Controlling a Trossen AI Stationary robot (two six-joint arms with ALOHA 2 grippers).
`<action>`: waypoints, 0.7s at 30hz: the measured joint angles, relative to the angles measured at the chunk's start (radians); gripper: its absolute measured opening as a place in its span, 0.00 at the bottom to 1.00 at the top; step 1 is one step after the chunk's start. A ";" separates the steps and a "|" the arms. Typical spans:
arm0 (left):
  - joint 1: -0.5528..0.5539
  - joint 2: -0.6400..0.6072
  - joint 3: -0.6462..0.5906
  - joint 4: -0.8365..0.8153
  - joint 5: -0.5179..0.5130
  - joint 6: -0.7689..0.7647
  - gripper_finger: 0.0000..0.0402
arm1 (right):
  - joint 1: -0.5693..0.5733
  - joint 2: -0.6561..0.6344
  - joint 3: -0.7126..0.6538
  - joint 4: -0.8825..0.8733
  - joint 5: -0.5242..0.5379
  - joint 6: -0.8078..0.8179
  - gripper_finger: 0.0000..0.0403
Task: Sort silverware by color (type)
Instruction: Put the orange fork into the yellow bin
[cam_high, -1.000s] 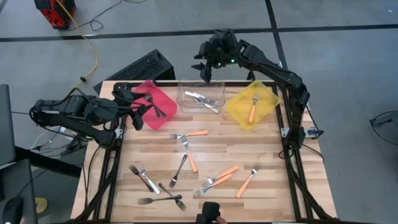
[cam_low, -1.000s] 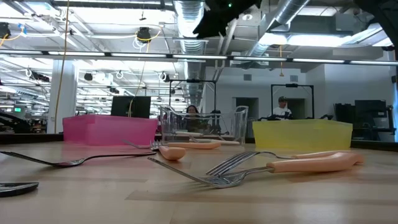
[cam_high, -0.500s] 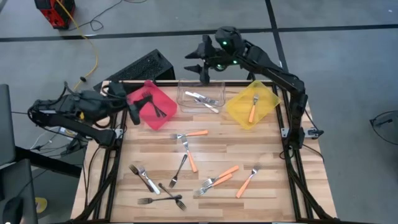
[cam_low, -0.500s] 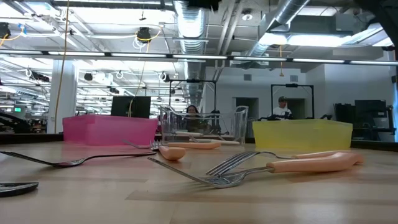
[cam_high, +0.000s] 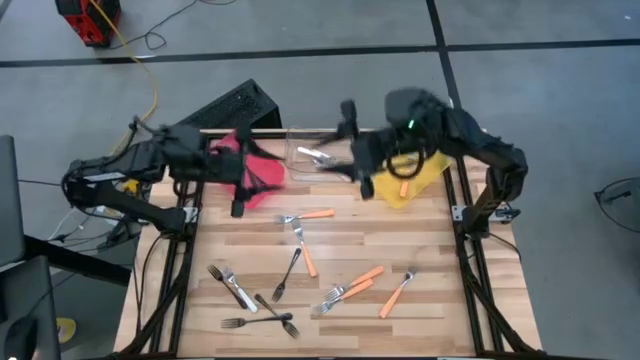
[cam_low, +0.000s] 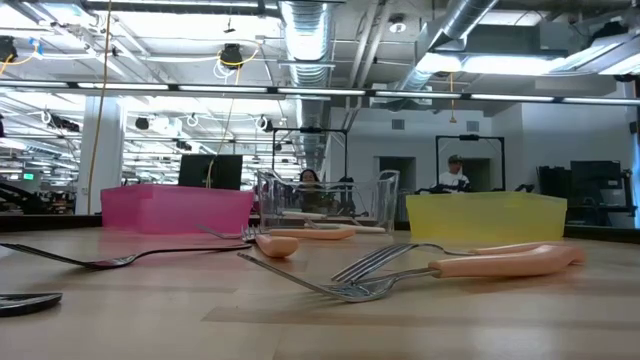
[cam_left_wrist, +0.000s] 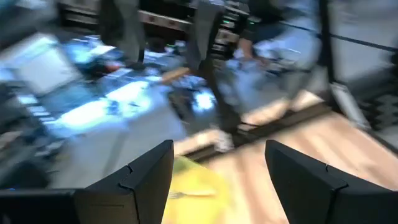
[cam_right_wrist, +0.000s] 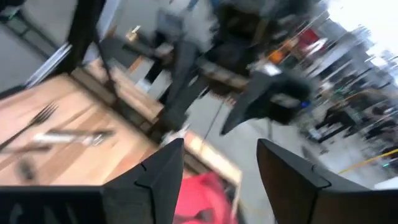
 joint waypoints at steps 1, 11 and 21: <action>0.000 0.021 0.024 -0.029 0.036 0.002 0.59 | 0.021 0.002 -0.001 -0.032 0.027 -0.001 0.55; -0.009 0.124 0.209 -0.246 0.183 0.014 0.59 | 0.109 0.046 -0.001 -0.137 0.121 -0.029 0.54; -0.008 0.173 0.209 -0.259 0.193 0.086 0.59 | 0.108 0.059 -0.003 -0.135 0.119 -0.029 0.54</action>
